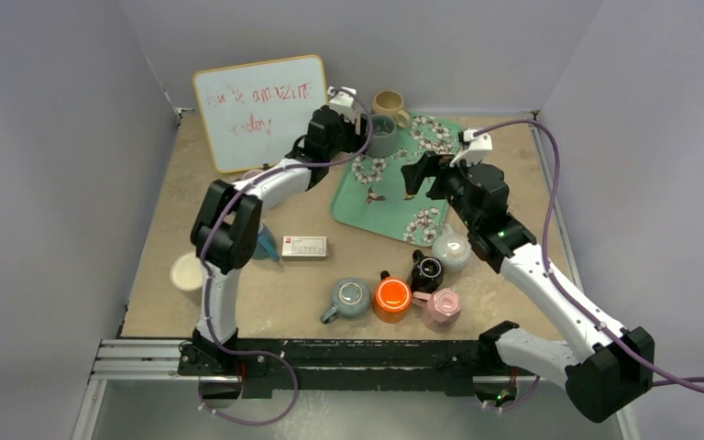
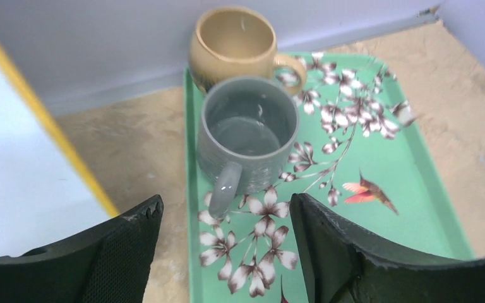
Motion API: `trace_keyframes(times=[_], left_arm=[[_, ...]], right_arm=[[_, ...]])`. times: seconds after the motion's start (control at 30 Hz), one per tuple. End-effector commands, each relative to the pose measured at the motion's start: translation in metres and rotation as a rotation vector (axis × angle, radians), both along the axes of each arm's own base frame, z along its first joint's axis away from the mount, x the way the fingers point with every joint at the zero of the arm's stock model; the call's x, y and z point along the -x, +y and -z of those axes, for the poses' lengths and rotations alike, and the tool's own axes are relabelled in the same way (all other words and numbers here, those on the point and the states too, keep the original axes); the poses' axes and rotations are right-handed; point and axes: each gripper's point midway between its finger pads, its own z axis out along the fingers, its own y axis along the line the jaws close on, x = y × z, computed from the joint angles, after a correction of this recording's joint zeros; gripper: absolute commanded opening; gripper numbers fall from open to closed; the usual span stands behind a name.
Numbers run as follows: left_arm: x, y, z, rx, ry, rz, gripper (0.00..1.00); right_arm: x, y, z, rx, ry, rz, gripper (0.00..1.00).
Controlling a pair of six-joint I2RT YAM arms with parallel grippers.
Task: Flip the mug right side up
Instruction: Place the cup on the tray, then turn over the cup at the center of the board.
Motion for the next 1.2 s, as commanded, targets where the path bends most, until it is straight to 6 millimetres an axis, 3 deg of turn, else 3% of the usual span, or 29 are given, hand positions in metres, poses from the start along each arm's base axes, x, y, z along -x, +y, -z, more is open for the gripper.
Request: trace_keyframes(times=[0.0,0.27,0.4,0.57,0.73,0.93,1.17], left_arm=[[0.022,0.039,-0.058,-0.005,0.021,-0.137,0.74],[0.070,0.139,-0.073,-0.048,0.209,-0.560,0.87],[0.094,0.186,-0.082,0.137,0.286,-0.770,0.94],[0.123,0.262,-0.076,0.349,0.427,-1.058,0.80],[0.156,0.324,-0.051,0.459,0.616,-1.326,0.73],[0.164,0.352,-0.029,0.557,0.687,-1.463,0.67],[0.143,0.353,0.005,0.619,0.796,-1.477,0.64]], right_arm=[[0.000,0.010,-0.011,-0.045,-0.018,-0.044,0.99],[-0.003,0.018,-0.001,-0.054,0.024,-0.069,0.99],[-0.003,0.023,0.001,-0.047,0.048,-0.094,0.99],[0.001,0.025,-0.001,-0.056,0.039,-0.113,0.99],[0.004,0.023,-0.006,-0.061,0.021,-0.114,0.99],[0.005,0.023,-0.008,-0.061,0.014,-0.116,0.99],[0.007,0.022,-0.009,-0.060,0.010,-0.117,0.99]])
